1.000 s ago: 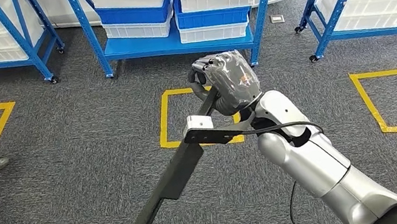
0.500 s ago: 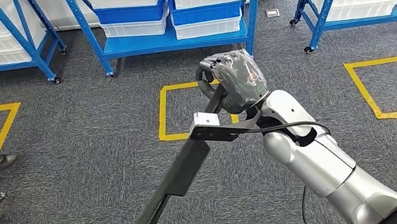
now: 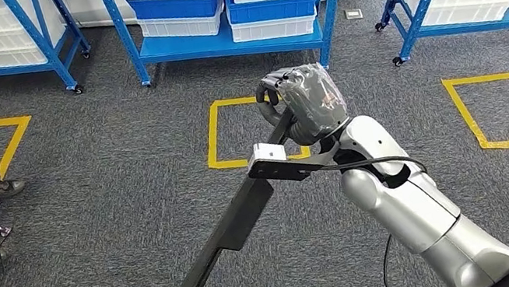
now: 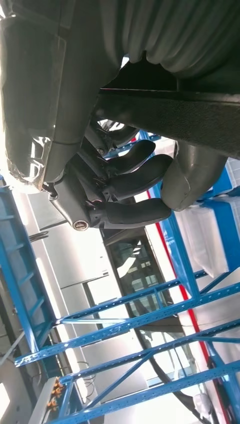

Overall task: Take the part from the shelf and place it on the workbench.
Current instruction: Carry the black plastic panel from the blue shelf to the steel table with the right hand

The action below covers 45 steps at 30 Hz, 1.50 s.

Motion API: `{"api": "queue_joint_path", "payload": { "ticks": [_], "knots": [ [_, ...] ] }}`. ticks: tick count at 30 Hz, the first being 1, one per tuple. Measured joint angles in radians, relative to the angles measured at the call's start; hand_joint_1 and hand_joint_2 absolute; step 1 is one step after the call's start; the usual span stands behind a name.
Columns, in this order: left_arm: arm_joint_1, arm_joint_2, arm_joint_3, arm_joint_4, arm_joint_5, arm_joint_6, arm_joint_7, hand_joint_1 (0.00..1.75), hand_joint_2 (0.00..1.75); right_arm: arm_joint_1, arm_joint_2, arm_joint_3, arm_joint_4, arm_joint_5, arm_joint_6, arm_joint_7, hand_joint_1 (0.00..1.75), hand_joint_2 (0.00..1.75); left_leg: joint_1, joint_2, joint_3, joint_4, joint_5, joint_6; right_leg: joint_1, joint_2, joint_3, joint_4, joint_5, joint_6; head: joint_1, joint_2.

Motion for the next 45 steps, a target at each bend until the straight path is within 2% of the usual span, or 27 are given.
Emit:
{"api": "queue_joint_path", "payload": {
  "ticks": [1,2,3,5,6,7,8,9,10,11,12,13,15,16,17,18,19,21,22,23,26,30,36,38,40,42,45],
  "knots": [
    [0.000,0.000,0.000,0.000,0.001,0.000,0.000,0.00,1.75,0.002,-0.001,0.000,0.000,0.000,0.000,0.000,1.52,1.75,0.000,0.000,-0.011,0.000,0.008,-0.001,-0.003,0.000,-0.016,0.055,-0.025,0.003,0.000,0.000],
    [0.000,0.000,0.000,0.000,0.001,0.000,0.000,0.00,1.75,0.003,-0.002,-0.001,0.000,0.000,0.000,0.000,1.52,1.75,0.000,0.000,-0.022,0.001,0.017,-0.002,-0.005,0.000,-0.015,0.078,-0.037,0.008,0.000,0.000],
    [0.000,0.000,0.000,0.001,0.001,0.000,0.000,0.00,1.75,0.004,-0.003,-0.001,0.000,0.000,0.000,0.000,1.52,1.75,0.000,0.000,-0.032,0.001,0.025,-0.005,-0.006,0.000,0.009,0.057,-0.033,0.014,0.001,0.000],
    [0.000,-0.001,-0.001,0.002,0.001,0.000,0.000,0.00,1.75,0.002,-0.004,-0.002,0.000,0.000,0.000,-0.001,1.52,1.75,0.001,0.000,-0.045,0.001,0.039,-0.013,-0.011,0.000,0.108,-0.086,-0.004,0.026,0.001,0.000],
    [0.000,-0.001,-0.001,0.002,0.001,0.001,0.000,0.00,1.75,0.000,-0.003,-0.003,0.000,0.000,0.000,-0.001,1.52,1.75,0.000,0.000,-0.050,0.001,0.045,-0.019,-0.009,0.000,0.151,-0.155,0.010,0.027,0.001,0.000],
    [-0.001,0.000,-0.001,0.002,0.001,0.001,-0.001,0.00,1.75,-0.002,-0.003,-0.004,0.000,0.000,0.000,-0.001,1.52,1.75,-0.001,0.000,-0.052,0.001,0.051,-0.026,-0.008,0.001,0.176,-0.201,0.019,0.024,0.000,0.000],
    [-0.001,0.000,-0.001,0.002,0.001,0.001,-0.001,0.00,1.75,-0.003,-0.003,-0.005,-0.001,0.000,0.000,-0.001,1.52,1.75,-0.001,0.000,-0.053,-0.001,0.056,-0.033,-0.004,0.002,0.182,-0.219,0.023,0.018,-0.001,0.000],
    [-0.001,0.000,-0.001,0.002,0.001,0.002,-0.001,0.00,1.75,-0.003,-0.002,-0.006,-0.001,0.000,0.001,-0.002,1.52,1.75,-0.001,0.000,-0.053,-0.004,0.062,-0.040,0.001,0.002,0.178,-0.218,0.029,0.012,-0.002,0.000],
    [-0.001,0.000,-0.001,0.003,0.001,0.003,-0.001,0.00,1.75,-0.005,-0.003,-0.007,-0.001,0.000,0.001,-0.002,1.52,1.75,0.001,-0.001,-0.053,-0.006,0.068,-0.046,-0.001,0.003,0.174,-0.219,0.036,0.003,-0.002,0.000],
    [-0.001,0.000,-0.001,0.003,0.002,0.003,-0.001,0.00,1.75,-0.006,-0.002,-0.007,0.000,0.000,0.002,-0.003,1.52,1.75,0.004,-0.001,-0.058,-0.002,0.066,-0.052,-0.003,0.002,0.174,-0.221,0.043,-0.005,-0.002,0.000],
    [0.000,0.000,-0.002,0.003,0.003,0.004,-0.002,0.00,1.75,-0.007,-0.001,-0.007,0.000,0.000,0.003,-0.005,1.52,1.75,0.005,-0.001,-0.067,0.013,0.051,-0.057,-0.006,0.001,0.173,-0.223,0.051,-0.016,-0.003,0.000],
    [0.000,0.000,-0.002,0.004,0.004,0.004,-0.002,0.00,1.75,-0.009,0.001,-0.006,0.000,-0.001,0.004,-0.006,1.52,1.75,0.006,-0.002,-0.083,0.049,0.022,-0.060,-0.009,0.000,0.170,-0.225,0.060,-0.026,-0.005,0.000],
    [0.000,0.001,-0.002,0.004,0.005,0.006,-0.004,0.00,1.75,-0.009,0.003,-0.006,0.002,-0.002,0.005,-0.011,1.52,1.75,0.007,-0.003,-0.128,0.169,-0.060,-0.063,-0.005,-0.001,0.159,-0.224,0.072,-0.039,-0.008,0.000],
    [0.001,0.001,-0.002,0.004,0.006,0.007,-0.006,0.00,1.75,-0.008,0.003,-0.006,0.003,-0.003,0.004,-0.013,1.52,1.75,0.007,-0.004,-0.147,0.228,-0.088,-0.064,-0.001,-0.002,0.153,-0.224,0.076,-0.042,-0.009,0.000],
    [0.002,0.001,-0.002,0.004,0.008,0.009,-0.008,0.00,1.75,-0.006,0.003,-0.006,0.005,-0.004,0.003,-0.015,1.52,1.75,0.007,-0.004,-0.154,0.263,-0.101,-0.065,0.001,-0.002,0.148,-0.223,0.079,-0.043,-0.008,0.000],
    [0.003,0.001,-0.002,0.004,0.010,0.010,-0.010,0.00,1.75,-0.005,0.003,-0.006,0.008,-0.005,0.001,-0.017,1.52,1.75,0.007,-0.004,-0.143,0.260,-0.095,-0.064,0.003,-0.002,0.144,-0.222,0.082,-0.043,-0.008,0.000],
    [0.003,0.001,-0.002,0.005,0.012,0.013,-0.013,0.00,1.75,-0.005,0.004,-0.007,0.011,-0.005,-0.003,-0.019,1.52,1.75,0.006,-0.004,-0.111,0.218,-0.075,-0.062,0.004,-0.002,0.140,-0.220,0.084,-0.042,-0.008,0.000],
    [0.002,0.001,-0.002,0.005,0.015,0.018,-0.019,0.00,1.75,-0.006,0.004,-0.010,0.015,-0.004,-0.015,-0.021,1.52,1.75,0.004,-0.004,-0.024,0.085,-0.034,-0.052,0.008,-0.001,0.135,-0.214,0.085,-0.040,-0.009,0.000],
    [0.002,0.002,-0.002,0.005,0.015,0.019,-0.021,0.00,1.75,-0.007,0.005,-0.013,0.016,-0.003,-0.021,-0.022,1.52,1.75,0.002,-0.003,0.005,0.036,-0.024,-0.046,0.011,-0.001,0.133,-0.212,0.086,-0.037,-0.008,0.000],
    [0.002,0.002,-0.002,0.005,0.016,0.020,-0.023,0.00,1.75,-0.007,0.005,-0.017,0.016,-0.001,-0.026,-0.022,1.52,1.75,0.000,-0.003,0.019,0.009,-0.021,-0.042,0.016,-0.001,0.129,-0.209,0.085,-0.035,-0.008,0.000],
    [0.002,0.000,-0.002,0.005,0.016,0.022,-0.024,0.00,1.75,-0.007,0.005,-0.025,0.016,0.004,-0.038,-0.022,1.52,1.75,-0.009,-0.003,0.016,0.001,-0.016,-0.041,0.022,-0.001,0.118,-0.205,0.086,-0.029,-0.007,0.000],
    [0.002,0.000,-0.002,0.005,0.016,0.024,-0.024,0.00,1.75,-0.006,0.005,-0.031,0.016,0.011,-0.046,-0.020,1.52,1.75,-0.017,-0.003,0.009,0.002,-0.012,-0.032,0.019,-0.001,0.114,-0.206,0.093,-0.019,-0.007,0.000],
    [0.002,-0.002,-0.002,0.006,0.017,0.025,-0.023,0.00,1.75,-0.005,0.006,-0.039,0.016,0.011,-0.050,-0.014,1.52,1.75,-0.020,-0.003,0.006,0.005,-0.010,-0.028,0.013,-0.002,0.113,-0.209,0.097,-0.013,-0.007,0.000],
    [0.002,-0.002,-0.002,0.006,0.017,0.027,-0.024,0.00,1.75,-0.005,0.009,-0.042,0.016,0.010,-0.053,-0.013,1.52,1.75,-0.020,-0.003,0.004,0.007,-0.009,-0.021,0.005,-0.002,0.113,-0.212,0.101,-0.007,-0.008,0.000],
    [0.002,-0.003,-0.002,0.006,0.017,0.028,-0.024,0.00,1.75,-0.005,0.011,-0.046,0.015,0.011,-0.054,-0.013,1.52,1.75,-0.015,0.000,0.008,-0.004,-0.001,-0.011,0.003,-0.002,0.112,-0.212,0.102,-0.001,-0.008,0.000],
    [0.001,-0.006,-0.002,0.007,0.017,0.028,-0.024,0.00,1.75,-0.005,0.011,-0.049,0.013,0.012,-0.055,-0.013,1.52,1.75,-0.005,0.005,0.016,-0.025,0.012,-0.005,0.006,0.000,0.091,-0.175,0.077,0.000,-0.006,0.000],
    [0.000,-0.008,-0.002,0.007,0.017,0.028,-0.024,0.00,1.75,-0.001,0.009,-0.050,0.013,0.013,-0.057,-0.011,1.52,1.75,0.004,0.009,0.013,-0.034,0.021,-0.004,-0.006,0.003,0.017,-0.008,0.000,0.004,-0.002,0.000]
  ]
}}
